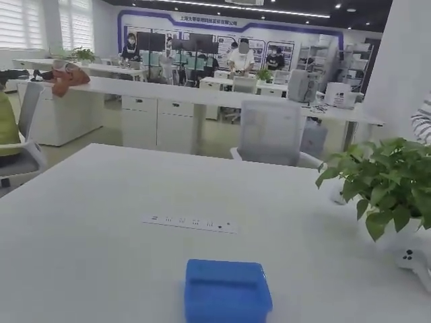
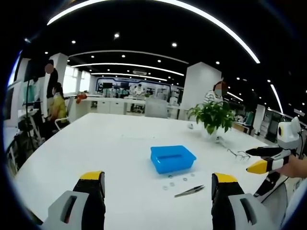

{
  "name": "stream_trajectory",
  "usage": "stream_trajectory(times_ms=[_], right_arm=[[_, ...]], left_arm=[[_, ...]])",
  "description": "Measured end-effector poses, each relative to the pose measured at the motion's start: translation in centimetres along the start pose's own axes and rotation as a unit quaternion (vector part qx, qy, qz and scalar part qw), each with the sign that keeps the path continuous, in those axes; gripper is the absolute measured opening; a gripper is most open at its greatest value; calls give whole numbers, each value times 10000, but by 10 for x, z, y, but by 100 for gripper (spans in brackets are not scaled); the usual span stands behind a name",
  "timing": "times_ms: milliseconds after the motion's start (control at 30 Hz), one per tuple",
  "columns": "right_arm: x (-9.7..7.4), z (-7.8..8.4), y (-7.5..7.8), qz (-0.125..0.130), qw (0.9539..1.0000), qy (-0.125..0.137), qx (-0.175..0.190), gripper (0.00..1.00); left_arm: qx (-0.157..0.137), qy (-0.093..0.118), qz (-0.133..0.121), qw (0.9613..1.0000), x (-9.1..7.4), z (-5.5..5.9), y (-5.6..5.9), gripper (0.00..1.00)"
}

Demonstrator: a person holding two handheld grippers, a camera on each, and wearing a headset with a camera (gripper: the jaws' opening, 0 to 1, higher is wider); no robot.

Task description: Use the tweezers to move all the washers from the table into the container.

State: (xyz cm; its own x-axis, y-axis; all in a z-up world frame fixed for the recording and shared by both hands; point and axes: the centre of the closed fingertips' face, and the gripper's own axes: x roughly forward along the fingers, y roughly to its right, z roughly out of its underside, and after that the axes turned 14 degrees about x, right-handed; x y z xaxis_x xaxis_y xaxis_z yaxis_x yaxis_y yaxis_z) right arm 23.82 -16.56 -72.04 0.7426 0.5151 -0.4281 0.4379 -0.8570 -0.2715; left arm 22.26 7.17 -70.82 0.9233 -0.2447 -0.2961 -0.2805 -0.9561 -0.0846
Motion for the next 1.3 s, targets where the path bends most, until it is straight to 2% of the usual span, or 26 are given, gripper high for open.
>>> stream_trajectory(times_ms=[133, 267, 367, 600, 767, 833, 967, 1000, 1033, 1133, 1200, 1300], right_arm=[[1, -2, 1, 12, 10000, 21, 2, 93], [4, -6, 5, -17, 10000, 36, 46, 93], [7, -5, 5, -46, 10000, -34, 10, 93], [11, 1, 10, -25, 9997, -232, -60, 87], [16, 5, 11, -43, 9993, -368, -58, 86], [19, 8, 11, -72, 9989, -467, -66, 85], [24, 10, 13, -110, 9987, -477, -159, 83], [26, 10, 13, -109, 9987, -479, -162, 83], [27, 11, 15, -61, 9984, -542, -156, 83], [29, 13, 17, -39, 9982, -587, -140, 82], [31, 16, 19, -32, 9978, -647, -123, 82], [34, 21, 23, -36, 9971, -761, -56, 82]], left_arm=[[93, -21, 16, 10000, 1, -1, 0, 93], [143, -172, 115, 9997, 6, 3, 1, 91], [224, -211, 147, 9994, 7, 3, 2, 84], [147, -224, 311, 9992, 17, -1, 4, 80], [346, -274, 535, 9976, 27, 2, 11, 62], [315, -445, 662, 9963, 33, 8, 16, 54], [321, -607, 1076, 9918, 46, 16, 28, 35], [322, -644, 1292, 9890, 50, 18, 35, 31], [317, -694, 1350, 9879, 54, 19, 37, 28], [483, -652, 1529, 9849, 64, 18, 44, 16], [752, -678, 1657, 9810, 72, 22, 47, 8], [908, -748, 1765, 9772, 84, 29, 52, 0]])
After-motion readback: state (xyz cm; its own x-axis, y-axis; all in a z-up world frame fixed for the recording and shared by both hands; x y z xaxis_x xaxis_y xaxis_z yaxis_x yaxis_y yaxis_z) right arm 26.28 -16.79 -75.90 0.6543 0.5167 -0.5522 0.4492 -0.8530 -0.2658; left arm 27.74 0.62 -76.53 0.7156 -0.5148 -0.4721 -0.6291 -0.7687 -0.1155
